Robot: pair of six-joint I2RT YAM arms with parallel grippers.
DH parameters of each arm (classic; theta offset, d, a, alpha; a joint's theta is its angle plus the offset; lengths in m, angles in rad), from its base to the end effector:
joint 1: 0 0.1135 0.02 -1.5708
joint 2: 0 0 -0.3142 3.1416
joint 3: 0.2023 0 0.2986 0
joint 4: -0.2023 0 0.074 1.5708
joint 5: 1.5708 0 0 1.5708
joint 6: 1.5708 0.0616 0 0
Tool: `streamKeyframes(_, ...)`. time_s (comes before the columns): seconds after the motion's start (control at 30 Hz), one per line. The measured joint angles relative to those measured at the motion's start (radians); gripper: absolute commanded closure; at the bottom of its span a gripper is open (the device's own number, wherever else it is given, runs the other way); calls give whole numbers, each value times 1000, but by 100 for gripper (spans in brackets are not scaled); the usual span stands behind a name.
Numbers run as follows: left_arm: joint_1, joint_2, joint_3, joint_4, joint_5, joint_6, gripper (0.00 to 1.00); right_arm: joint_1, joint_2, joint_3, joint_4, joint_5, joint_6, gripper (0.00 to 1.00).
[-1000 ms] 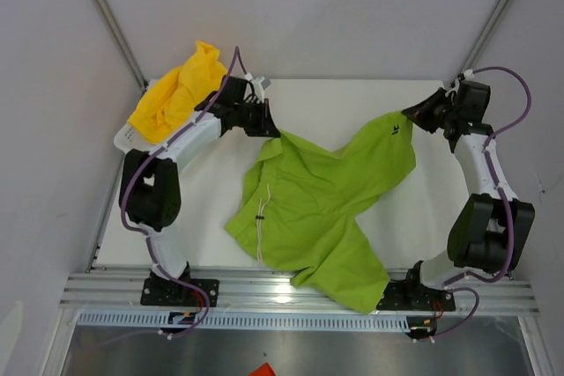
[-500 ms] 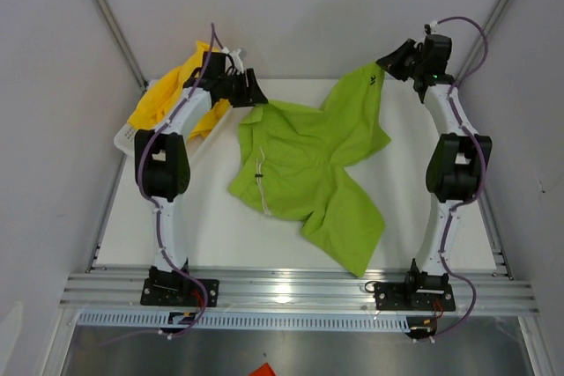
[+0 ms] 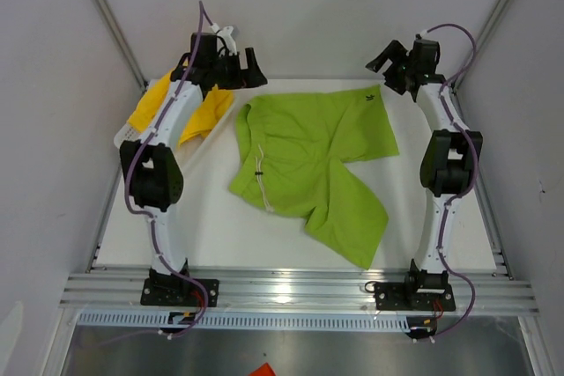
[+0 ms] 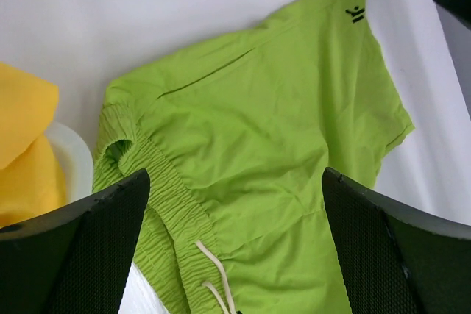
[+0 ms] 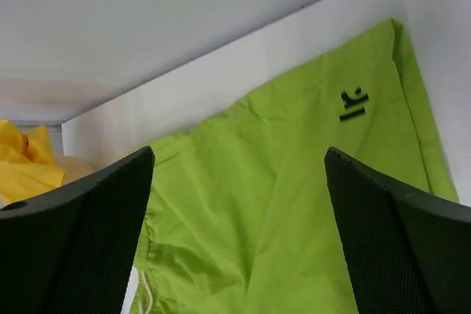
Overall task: Fold and stack the shorts
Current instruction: Flatten the shorts out
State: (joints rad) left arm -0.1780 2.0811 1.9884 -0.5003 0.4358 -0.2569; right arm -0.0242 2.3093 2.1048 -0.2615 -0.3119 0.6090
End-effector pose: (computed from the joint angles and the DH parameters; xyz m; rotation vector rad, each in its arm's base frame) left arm 0.5642 -0.1279 0.3478 0.1701 2.1823 -0.7195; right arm 0.6489 0.0032 0.2856 0.4542 2.0311 0.6800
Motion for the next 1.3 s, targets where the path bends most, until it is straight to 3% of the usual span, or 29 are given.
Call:
streamKeyframes(0.23,-61,-181,-177,45,-116,6,3,2,-352,-409,7,58,-33,14)
streamKeyframes(0.47,-74,-153,-311,68,-208,-24,10,-1,-534,-660,-22,188,-72,34)
streamKeyframes(0.63,-74,-143,-335,91,-291,-44,11,-26,-545,-780,-66,252,-97,38)
streamKeyframes(0.8,-72,-126,-333,136,-348,-68,14,-46,-537,-792,-109,291,-120,46)
streamKeyframes(1.13,-68,-35,-276,151,-383,-101,12,-37,-476,-838,-119,308,-100,51)
streamKeyframes(1.3,-66,-22,-261,151,-390,-109,10,-28,-431,-852,-112,308,-63,47)
